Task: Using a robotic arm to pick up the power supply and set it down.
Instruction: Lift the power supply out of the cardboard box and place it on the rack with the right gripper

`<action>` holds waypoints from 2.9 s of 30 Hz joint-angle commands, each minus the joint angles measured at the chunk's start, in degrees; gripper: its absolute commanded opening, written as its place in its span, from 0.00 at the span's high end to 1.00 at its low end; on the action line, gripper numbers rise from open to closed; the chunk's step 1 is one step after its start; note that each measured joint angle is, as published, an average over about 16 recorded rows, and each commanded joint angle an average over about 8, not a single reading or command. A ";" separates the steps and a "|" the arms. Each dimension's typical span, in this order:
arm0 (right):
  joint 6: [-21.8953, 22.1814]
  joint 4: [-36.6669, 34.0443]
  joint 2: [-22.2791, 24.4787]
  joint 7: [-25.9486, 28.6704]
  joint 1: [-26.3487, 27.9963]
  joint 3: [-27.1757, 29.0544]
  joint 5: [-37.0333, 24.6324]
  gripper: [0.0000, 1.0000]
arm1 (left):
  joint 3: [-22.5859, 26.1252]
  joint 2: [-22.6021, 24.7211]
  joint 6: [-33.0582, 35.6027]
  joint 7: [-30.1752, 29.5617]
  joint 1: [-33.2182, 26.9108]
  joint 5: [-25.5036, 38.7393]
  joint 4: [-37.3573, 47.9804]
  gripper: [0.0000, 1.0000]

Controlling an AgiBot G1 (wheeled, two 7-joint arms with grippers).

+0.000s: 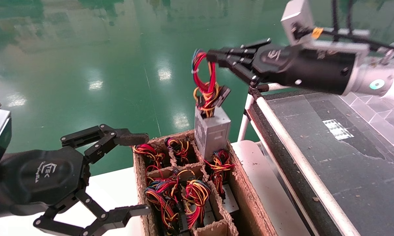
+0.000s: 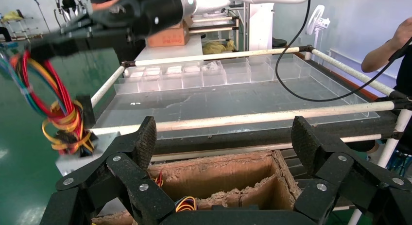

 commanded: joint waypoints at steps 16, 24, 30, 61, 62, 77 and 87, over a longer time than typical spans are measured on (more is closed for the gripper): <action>0.26 0.14 4.64 0.92 4.63 0.58 1.07 1.00 | 0.04 -0.02 -0.02 0.02 -0.01 -0.03 0.00 0.00; 1.32 -0.89 7.62 0.22 6.69 0.61 1.05 1.00 | 0.06 -0.02 -0.02 0.03 -0.01 -0.04 0.00 0.00; 1.96 -1.80 10.91 -0.17 8.11 0.63 1.01 1.00 | 0.07 -0.03 -0.03 0.03 -0.02 -0.05 0.00 0.00; 21.22 -6.58 20.41 0.94 7.14 -0.52 -0.33 1.00 | 0.13 -0.05 -0.06 0.07 -0.03 -0.09 0.00 0.00; 22.09 -6.55 20.24 1.03 6.88 -0.57 -0.37 1.00 | 0.14 -0.06 -0.06 0.07 -0.03 -0.09 0.00 0.00; 30.92 -5.55 16.33 3.24 2.23 -0.66 -0.47 1.00 | 0.17 -0.07 -0.07 0.08 -0.04 -0.11 0.00 0.00; 33.71 -4.03 11.87 4.73 1.11 -0.91 -0.86 1.00 | 0.19 -0.08 -0.08 0.09 -0.04 -0.13 0.00 0.00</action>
